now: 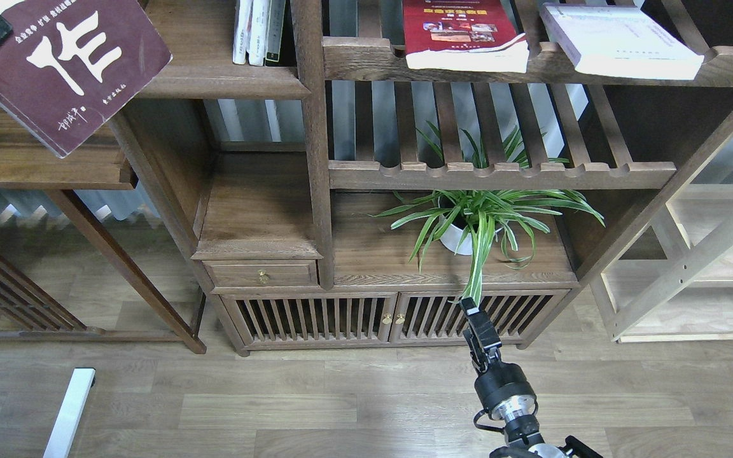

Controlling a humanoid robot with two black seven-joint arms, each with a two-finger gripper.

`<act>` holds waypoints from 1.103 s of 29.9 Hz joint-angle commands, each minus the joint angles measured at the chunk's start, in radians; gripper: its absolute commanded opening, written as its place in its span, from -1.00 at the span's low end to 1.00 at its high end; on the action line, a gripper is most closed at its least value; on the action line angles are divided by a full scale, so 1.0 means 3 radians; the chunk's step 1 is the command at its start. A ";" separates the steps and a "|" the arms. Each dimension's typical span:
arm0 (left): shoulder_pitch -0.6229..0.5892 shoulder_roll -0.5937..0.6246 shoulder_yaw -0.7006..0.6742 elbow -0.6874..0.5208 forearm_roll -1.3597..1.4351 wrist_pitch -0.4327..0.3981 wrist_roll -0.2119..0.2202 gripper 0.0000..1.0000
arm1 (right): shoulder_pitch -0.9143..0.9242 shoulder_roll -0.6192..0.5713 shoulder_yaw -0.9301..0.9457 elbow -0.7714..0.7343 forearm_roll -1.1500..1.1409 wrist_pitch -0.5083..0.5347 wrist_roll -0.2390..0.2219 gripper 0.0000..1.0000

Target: Organize books on shelf

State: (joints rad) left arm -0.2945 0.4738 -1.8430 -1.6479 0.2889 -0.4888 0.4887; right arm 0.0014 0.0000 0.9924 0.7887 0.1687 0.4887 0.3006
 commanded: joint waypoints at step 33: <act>-0.0291 -0.0056 0.0283 -0.0300 0.0586 0.1164 0.0000 -0.98 | 0.0226 0.0000 0.0046 0.0142 0.0184 0.0000 0.0000 0.98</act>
State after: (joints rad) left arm -0.3666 0.4426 -1.7741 -1.7402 0.4650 -0.1654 0.4887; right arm 0.0705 0.0000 1.0053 0.8280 0.2231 0.4887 0.3006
